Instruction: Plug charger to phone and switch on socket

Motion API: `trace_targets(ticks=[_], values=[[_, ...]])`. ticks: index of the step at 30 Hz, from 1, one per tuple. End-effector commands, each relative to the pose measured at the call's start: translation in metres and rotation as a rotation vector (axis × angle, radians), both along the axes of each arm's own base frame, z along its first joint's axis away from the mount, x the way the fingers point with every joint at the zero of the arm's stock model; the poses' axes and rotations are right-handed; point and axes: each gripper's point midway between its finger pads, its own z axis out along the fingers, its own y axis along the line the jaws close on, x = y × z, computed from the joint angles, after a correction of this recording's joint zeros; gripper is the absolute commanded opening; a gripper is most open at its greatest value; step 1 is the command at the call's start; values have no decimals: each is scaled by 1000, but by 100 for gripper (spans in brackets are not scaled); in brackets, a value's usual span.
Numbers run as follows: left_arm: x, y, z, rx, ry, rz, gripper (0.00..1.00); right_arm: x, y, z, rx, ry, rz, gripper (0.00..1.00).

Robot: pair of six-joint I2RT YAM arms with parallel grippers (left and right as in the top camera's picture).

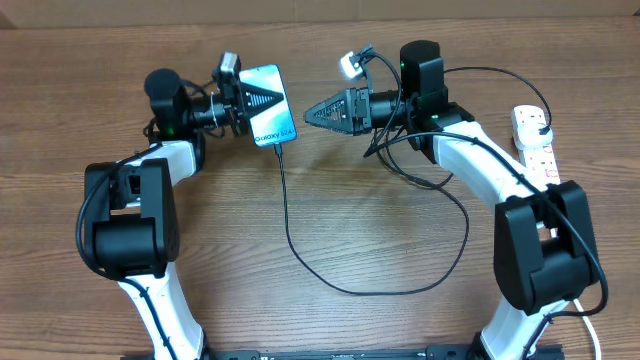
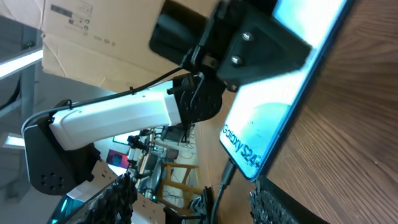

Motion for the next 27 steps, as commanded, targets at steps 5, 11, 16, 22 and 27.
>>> trace_targets(ticks=[5, 11, 16, 22, 27], values=[[-18, -30, -17, 49, -95, -85, 4, 6, -10, -16, -99, -5, -79, 59], [-18, -53, -48, 143, -37, -40, 4, 3, -17, -30, -146, 33, -89, 60], [-18, -54, -88, 296, 40, 34, 4, 4, -29, -33, -168, 32, -105, 59], [-28, -40, -128, 476, 122, 75, 6, 3, -42, -40, -234, 24, -139, 61], [-33, -32, -144, 562, 155, 92, 15, 0, -45, -46, -262, 35, -143, 61]])
